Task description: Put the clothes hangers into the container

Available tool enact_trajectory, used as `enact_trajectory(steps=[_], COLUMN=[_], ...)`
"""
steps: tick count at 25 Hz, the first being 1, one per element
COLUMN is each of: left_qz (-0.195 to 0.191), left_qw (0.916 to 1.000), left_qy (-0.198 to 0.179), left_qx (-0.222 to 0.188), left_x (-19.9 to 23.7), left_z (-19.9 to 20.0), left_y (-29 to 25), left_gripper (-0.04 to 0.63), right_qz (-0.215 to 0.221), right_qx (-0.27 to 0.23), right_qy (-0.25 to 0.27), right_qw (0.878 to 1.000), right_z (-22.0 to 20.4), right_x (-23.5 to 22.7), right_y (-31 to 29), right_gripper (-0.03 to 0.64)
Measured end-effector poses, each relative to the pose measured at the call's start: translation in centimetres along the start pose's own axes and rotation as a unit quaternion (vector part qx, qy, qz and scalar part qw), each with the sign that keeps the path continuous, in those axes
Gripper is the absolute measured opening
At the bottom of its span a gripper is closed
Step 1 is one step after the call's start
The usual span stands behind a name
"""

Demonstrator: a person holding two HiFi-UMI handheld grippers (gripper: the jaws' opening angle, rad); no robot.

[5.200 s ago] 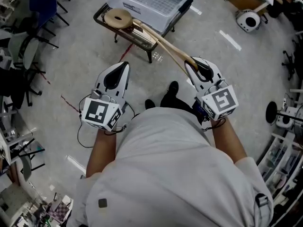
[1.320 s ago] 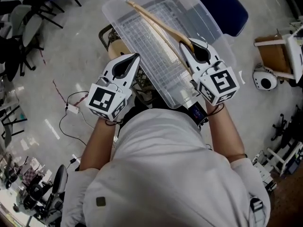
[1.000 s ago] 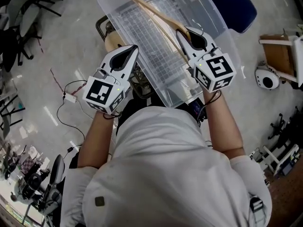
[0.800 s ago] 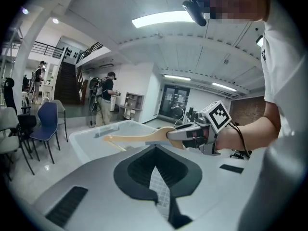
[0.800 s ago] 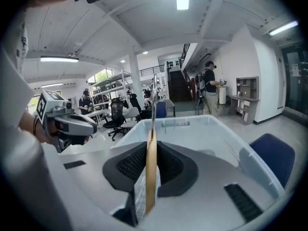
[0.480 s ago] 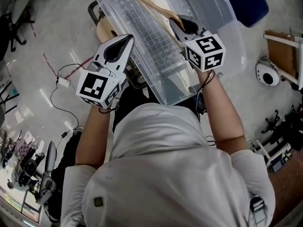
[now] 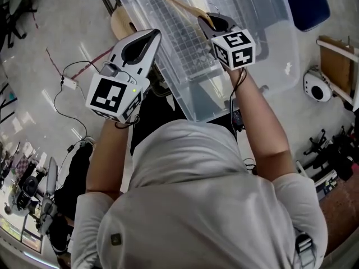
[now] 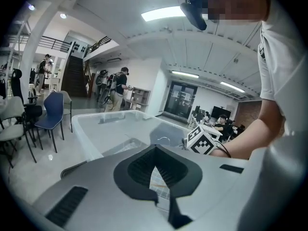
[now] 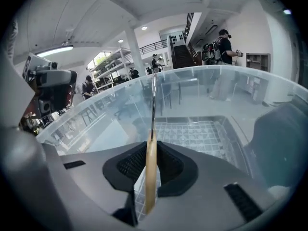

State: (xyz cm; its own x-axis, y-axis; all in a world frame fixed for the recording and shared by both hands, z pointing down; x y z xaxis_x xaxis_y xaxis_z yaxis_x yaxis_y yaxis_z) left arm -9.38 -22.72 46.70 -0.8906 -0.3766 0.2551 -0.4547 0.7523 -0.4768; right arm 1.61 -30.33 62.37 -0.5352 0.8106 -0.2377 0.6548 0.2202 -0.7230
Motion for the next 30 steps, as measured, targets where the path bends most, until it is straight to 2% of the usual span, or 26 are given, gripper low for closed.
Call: enact_trajectory(steps=[10,22,26,30], left_qz=[0.006,0.013,0.018,0.021], left_qw=[1.0000,0.9998,0.9997,0.9997], left_qy=[0.000,0.004,0.008,0.009], left_qx=[0.003,0.012,0.014,0.013], left_x=[0.0,-0.8,-0.7,-0.6], left_z=[-0.4,-0.3,-0.3,0.0], left_y=[-1.4,-3.2,-3.1,-2.9], left_gripper=[0.017,0.017,0.017,0.017], right_qz=[0.003,0.001,-0.012,-0.028], right_qx=[0.027,0.066,0.069,0.092], right_qy=[-0.015,-0.003,-0.002,0.003], right_qw=[1.000,0.998,0.998,0.995], right_z=[-3.3,-5.7,-5.7,-5.8], right_x=[-0.4,-0.1,-0.9,-2.4], right_y=[-3.7,-5.7,-5.9,-6.8], right_gripper=[0.066,0.067,0.075,0.108])
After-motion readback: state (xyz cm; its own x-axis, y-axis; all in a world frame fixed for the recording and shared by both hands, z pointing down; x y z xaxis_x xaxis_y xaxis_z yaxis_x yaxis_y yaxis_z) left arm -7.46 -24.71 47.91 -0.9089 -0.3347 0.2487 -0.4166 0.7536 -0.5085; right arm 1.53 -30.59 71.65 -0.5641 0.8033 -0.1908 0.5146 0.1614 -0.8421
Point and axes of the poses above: the fingertips, and each gripper's own axes: y backward along the fingers, x to its left, z out of its top, the point moved 1 cm from there along y, backward along the fingers, and after that the axes turned 6 degrees about x, right-handed, at the moved point
